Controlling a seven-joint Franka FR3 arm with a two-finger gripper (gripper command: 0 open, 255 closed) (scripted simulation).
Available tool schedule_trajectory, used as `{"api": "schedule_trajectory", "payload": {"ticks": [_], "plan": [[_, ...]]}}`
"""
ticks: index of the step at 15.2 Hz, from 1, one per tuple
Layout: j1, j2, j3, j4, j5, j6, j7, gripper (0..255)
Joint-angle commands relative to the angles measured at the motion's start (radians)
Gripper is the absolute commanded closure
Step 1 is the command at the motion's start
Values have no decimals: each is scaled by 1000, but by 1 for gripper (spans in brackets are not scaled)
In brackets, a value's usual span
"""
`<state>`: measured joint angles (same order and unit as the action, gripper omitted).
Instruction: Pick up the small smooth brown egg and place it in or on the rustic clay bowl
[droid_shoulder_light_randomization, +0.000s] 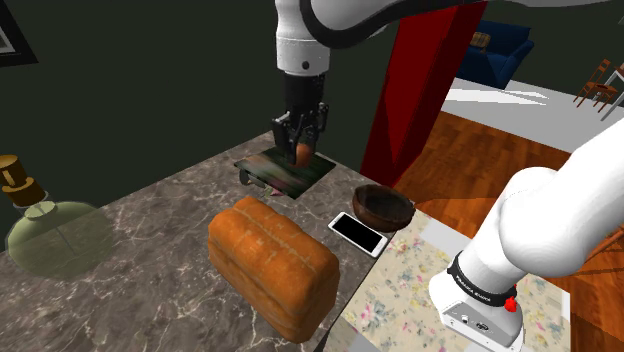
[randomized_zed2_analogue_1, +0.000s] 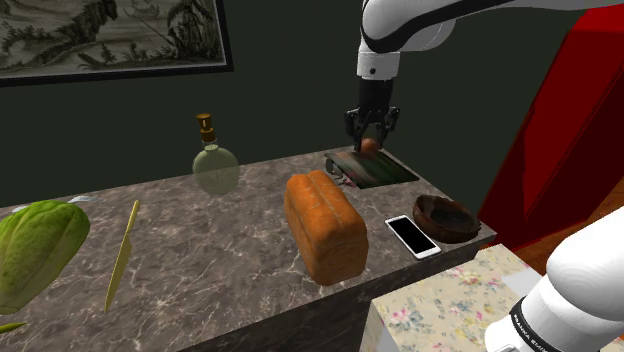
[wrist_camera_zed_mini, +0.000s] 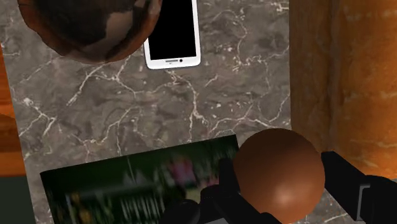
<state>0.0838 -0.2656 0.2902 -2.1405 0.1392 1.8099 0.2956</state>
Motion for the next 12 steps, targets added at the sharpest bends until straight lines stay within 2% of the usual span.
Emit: {"api": "schedule_trajectory", "payload": {"ticks": [1, 6, 12], "plan": [[-4, -84, -23, -74, 14, -11, -36, 255], [-12, -271, -88, -231, 18, -48, -118, 255], [-31, -493, -177, -385, -18, -125, -211, 255]]}}
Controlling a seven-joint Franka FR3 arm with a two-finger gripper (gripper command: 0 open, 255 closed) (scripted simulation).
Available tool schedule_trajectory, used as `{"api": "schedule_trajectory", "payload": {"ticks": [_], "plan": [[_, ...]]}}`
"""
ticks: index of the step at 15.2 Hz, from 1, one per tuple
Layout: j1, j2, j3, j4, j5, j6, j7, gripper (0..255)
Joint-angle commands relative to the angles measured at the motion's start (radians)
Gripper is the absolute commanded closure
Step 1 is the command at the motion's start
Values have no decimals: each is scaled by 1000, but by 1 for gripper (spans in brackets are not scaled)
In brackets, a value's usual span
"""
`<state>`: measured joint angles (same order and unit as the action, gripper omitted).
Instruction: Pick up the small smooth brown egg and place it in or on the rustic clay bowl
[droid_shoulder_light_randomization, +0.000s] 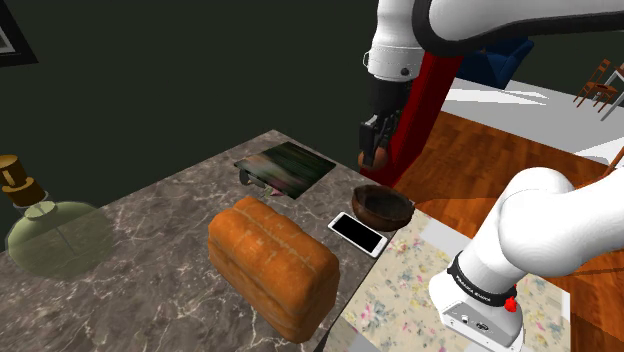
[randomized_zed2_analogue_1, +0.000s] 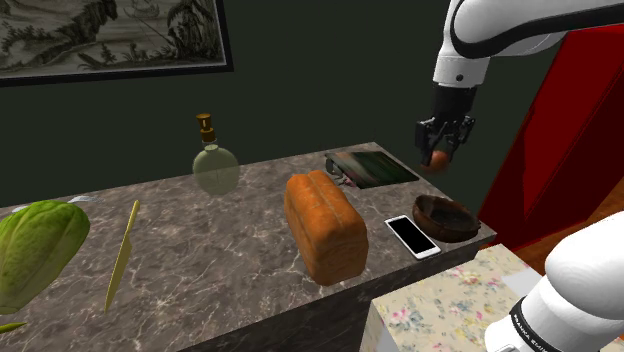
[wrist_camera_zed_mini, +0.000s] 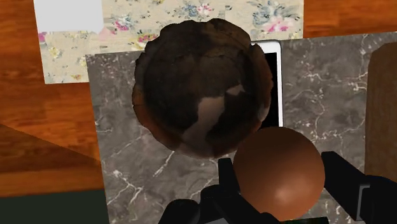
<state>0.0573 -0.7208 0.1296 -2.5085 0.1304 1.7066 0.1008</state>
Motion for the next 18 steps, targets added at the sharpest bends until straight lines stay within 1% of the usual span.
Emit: {"api": "schedule_trajectory", "payload": {"ticks": [1, 4, 18], "plan": [[-9, -74, -32, -39, -19, -38, -31, 255], [-27, -179, -80, -95, -55, -90, -77, 255], [-23, -173, -71, -281, -45, 101, -84, 255]]}}
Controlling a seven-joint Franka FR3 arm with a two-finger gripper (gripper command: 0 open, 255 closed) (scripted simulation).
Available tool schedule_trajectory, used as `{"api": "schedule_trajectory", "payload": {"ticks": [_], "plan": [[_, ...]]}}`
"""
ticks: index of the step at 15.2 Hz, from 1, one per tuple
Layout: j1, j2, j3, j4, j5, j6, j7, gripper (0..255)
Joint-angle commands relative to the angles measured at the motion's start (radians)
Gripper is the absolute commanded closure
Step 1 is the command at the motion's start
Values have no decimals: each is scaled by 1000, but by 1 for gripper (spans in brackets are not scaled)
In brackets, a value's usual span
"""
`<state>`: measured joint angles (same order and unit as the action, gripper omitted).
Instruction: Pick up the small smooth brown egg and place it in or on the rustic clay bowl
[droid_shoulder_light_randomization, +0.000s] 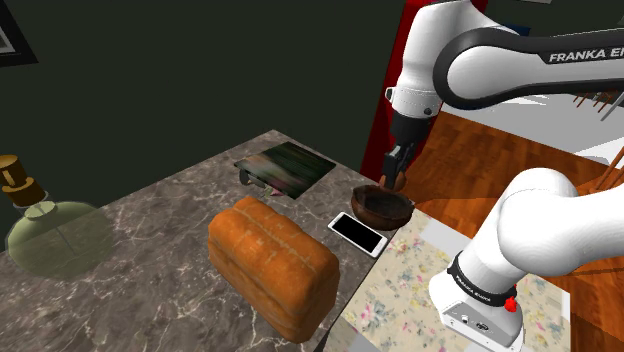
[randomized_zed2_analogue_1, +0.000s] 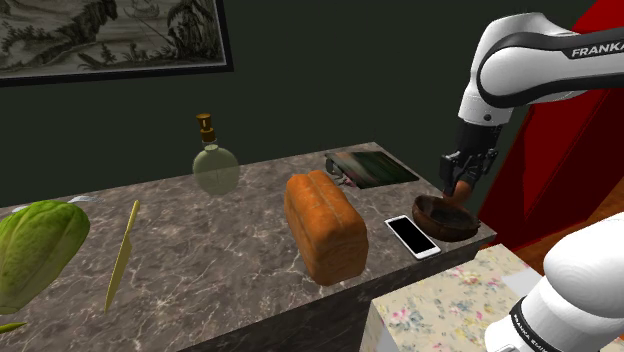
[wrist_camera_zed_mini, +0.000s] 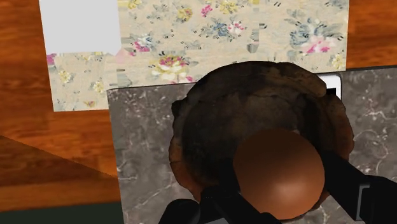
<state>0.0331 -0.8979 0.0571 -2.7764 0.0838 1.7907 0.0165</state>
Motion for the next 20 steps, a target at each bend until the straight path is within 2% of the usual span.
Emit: {"api": "schedule_trajectory", "payload": {"ticks": [1, 8, 9, 14, 18, 20], "plan": [[1, 5, 2, -20, 2, 26, 0, 255], [1, 5, 2, -20, 2, 26, 0, 255], [1, 5, 2, -20, 2, 26, 0, 0], [1, 5, 2, -20, 2, 26, 0, 0], [-5, 10, -8, 109, -9, -98, 1, 0], [-5, 10, -8, 109, -9, -98, 1, 0]]}}
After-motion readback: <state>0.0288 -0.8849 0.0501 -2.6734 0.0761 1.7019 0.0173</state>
